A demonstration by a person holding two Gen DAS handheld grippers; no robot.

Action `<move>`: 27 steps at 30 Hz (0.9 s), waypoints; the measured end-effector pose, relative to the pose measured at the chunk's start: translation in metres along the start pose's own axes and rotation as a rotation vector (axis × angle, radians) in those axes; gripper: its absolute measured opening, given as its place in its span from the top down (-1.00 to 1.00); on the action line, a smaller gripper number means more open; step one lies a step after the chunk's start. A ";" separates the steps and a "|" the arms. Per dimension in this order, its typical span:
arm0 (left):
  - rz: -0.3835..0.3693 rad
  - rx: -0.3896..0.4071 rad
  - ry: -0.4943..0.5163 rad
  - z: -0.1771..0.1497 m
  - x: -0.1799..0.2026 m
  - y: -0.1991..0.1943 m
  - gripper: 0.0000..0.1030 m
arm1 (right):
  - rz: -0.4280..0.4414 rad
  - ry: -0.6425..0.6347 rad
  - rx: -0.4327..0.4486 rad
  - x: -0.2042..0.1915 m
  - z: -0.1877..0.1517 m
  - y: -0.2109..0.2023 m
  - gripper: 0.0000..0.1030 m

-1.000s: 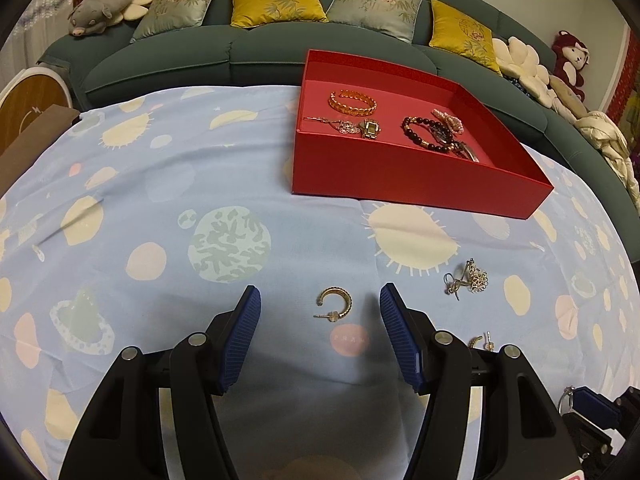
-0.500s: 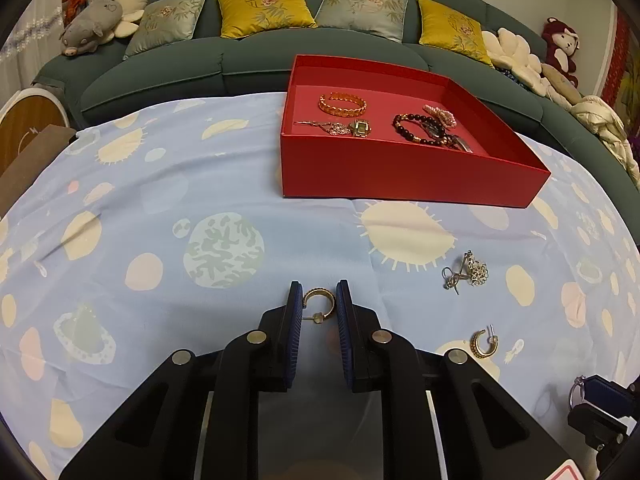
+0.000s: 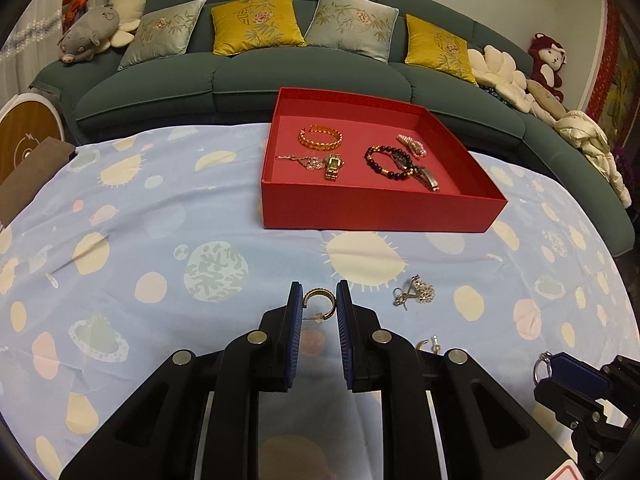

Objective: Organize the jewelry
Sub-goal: 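Carry the ring and hoop earring into the red tray, then open both tools in the tray and withdraw them over the cloth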

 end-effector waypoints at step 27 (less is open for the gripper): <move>-0.048 0.123 0.009 0.172 0.012 0.026 0.72 | 0.019 0.093 0.136 0.053 0.212 0.059 0.63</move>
Point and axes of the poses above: each gripper's, at about its wrist camera, not at the fingertips, and y roughly the way its jaws point, x to its right, z to its top, the point moved 7 cm from there along y, roughly the way its jaws point, and after that the axes turned 4 degrees about z, right-handed, at the moved point
